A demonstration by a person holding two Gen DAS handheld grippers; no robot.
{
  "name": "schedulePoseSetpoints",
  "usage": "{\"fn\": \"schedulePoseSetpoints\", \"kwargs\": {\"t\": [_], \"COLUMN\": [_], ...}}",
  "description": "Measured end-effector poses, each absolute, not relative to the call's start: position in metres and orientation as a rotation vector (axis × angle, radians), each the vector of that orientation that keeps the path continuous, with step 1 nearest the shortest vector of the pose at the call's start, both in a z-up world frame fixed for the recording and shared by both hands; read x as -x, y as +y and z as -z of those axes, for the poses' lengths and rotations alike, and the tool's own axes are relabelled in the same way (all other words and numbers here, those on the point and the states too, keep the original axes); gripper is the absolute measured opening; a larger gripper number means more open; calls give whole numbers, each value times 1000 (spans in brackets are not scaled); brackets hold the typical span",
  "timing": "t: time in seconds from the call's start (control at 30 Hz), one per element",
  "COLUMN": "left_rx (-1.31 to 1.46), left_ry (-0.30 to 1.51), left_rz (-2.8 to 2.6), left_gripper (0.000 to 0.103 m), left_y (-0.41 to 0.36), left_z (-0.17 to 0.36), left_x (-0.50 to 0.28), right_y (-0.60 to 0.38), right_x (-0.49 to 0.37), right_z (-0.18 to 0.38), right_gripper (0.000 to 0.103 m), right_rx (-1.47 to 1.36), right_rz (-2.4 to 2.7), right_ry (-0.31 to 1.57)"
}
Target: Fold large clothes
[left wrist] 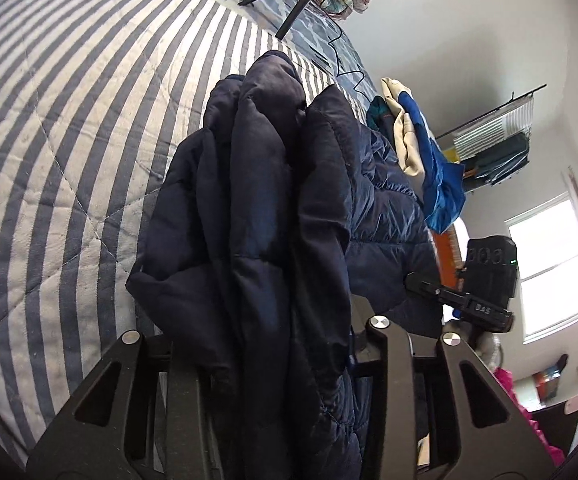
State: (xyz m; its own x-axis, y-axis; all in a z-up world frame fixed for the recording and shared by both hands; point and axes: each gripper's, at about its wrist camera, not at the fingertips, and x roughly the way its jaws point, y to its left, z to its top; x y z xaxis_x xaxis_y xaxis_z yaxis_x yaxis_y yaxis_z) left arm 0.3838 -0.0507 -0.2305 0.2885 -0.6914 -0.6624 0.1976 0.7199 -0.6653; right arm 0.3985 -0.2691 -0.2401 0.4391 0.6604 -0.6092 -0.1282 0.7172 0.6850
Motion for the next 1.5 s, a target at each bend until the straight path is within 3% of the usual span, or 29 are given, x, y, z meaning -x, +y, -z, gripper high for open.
{"fn": "schedulePoseSetpoints", "kwargs": {"t": [0.4, 0.87, 1.13, 1.5], "left_rx": [334, 285, 332, 451], "left_ry": [1064, 993, 974, 967], "left_rz": [625, 694, 804, 969], "left_gripper": [29, 28, 28, 26], "left_y": [-94, -123, -163, -235], "left_z": [183, 125, 100, 92], "left_x": [-346, -294, -305, -380], "right_y": [-220, -264, -317, -418], "right_x": [-368, -303, -286, -306], "right_z": [166, 110, 79, 57], "right_gripper": [19, 19, 18, 18], "right_rx": [-290, -199, -225, -299], "right_rz": [-344, -273, -263, -260], "right_ry": [1026, 946, 868, 765]}}
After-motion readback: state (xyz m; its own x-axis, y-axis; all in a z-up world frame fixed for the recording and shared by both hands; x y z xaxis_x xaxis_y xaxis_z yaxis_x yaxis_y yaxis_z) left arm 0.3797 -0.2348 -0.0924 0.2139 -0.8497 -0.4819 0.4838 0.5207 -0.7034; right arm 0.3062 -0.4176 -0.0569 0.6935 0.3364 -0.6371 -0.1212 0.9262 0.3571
